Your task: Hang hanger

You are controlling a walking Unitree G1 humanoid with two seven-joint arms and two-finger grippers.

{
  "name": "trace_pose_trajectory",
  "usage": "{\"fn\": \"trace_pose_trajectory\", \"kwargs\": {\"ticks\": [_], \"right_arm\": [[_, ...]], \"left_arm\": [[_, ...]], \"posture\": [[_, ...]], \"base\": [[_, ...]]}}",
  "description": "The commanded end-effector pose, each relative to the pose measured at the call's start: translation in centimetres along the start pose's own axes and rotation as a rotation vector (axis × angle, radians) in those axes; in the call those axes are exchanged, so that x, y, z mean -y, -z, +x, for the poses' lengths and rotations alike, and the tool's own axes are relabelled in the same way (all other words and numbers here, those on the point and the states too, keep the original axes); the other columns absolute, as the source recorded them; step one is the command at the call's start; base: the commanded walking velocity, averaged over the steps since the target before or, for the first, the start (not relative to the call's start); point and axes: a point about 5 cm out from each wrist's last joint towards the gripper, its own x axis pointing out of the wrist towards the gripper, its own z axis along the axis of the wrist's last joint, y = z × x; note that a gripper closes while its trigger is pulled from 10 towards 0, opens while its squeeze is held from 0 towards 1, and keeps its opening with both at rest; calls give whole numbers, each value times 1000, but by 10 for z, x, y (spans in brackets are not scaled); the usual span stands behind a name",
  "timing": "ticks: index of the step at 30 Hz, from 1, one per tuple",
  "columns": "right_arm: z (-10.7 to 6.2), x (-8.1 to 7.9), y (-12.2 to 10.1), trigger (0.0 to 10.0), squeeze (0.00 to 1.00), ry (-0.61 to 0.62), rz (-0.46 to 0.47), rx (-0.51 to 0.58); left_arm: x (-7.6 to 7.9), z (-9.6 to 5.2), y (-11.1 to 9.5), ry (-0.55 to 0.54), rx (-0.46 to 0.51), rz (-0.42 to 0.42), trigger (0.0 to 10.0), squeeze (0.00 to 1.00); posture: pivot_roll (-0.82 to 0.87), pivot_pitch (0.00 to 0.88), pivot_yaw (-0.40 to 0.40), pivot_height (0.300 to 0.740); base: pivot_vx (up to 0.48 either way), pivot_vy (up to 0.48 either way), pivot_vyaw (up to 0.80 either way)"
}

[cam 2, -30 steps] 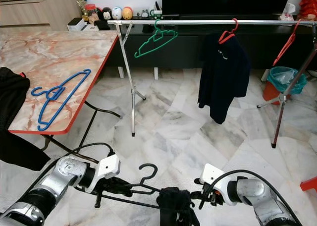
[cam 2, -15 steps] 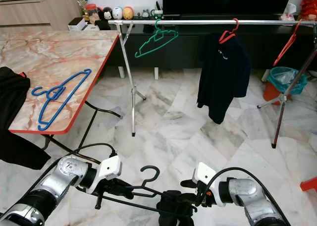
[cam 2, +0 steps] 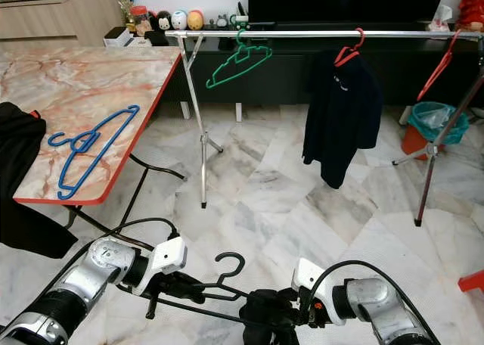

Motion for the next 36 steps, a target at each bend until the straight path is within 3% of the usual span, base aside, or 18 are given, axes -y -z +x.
{"fn": "trace_pose_trajectory", "kwargs": {"ticks": [1, 2, 3, 4, 6, 7, 8, 20, 21, 22, 23, 36], "right_arm": [[3, 1, -3, 10000, 0, -2, -12, -7], [3, 1, -3, 10000, 114, 3, -15, -7], [3, 2, -3, 10000, 541, 13, -16, -4], [4, 3, -3, 10000, 702, 20, -17, -4], [4, 3, -3, 10000, 498, 22, -18, -7], [4, 3, -2, 10000, 498, 22, -18, -7], [4, 3, -2, 10000, 0, 28, -21, -12], [10, 4, 2, 9765, 0, 42, -13, -44], [10, 4, 2, 4471, 0, 46, -11, -42], [11, 4, 3, 2588, 0, 49, -9, -40], [11, 4, 3, 0, 0, 47, -6, -37], [14, 4, 5, 0, 0, 58, 2, -43]], "left_arm": [[0, -3, -2, 1, 14, 3, 10000, 0], [0, -3, -2, 1, 14, 3, 10000, 0], [0, -3, -2, 1, 14, 2, 10000, 0], [0, -3, -2, 0, 14, 1, 10000, 0], [0, -3, -2, -1, 14, 2, 10000, 0], [0, -3, -2, -1, 13, 2, 10000, 0], [0, -3, -2, -2, 14, 2, 10000, 0], [0, -3, -3, -10, 16, 1, 10000, 0], [-1, -3, -3, -11, 17, 1, 10000, 0], [-1, -3, -3, -11, 17, 1, 10000, 0], [-1, -3, -3, -12, 18, 1, 10000, 0], [-1, -2, -4, -14, 23, 2, 10000, 0]], "posture": [[1, 0, 52, 740], [1, 0, 52, 740], [1, 0, 53, 740], [1, 0, 53, 740], [1, 0, 53, 740], [1, 0, 53, 740], [1, 0, 53, 740], [3, 1, 51, 740], [6, 2, 51, 740], [6, 2, 51, 740], [6, 2, 51, 740], [6, 3, 50, 740]], "base": [[0, 0, 0], [0, 0, 0], [0, 0, 0], [0, 0, 0], [0, 0, 0], [0, 0, 0], [0, 0, 0], [0, 0, 0], [0, 0, 0], [0, 0, 0], [0, 0, 0], [0, 0, 0]]}}
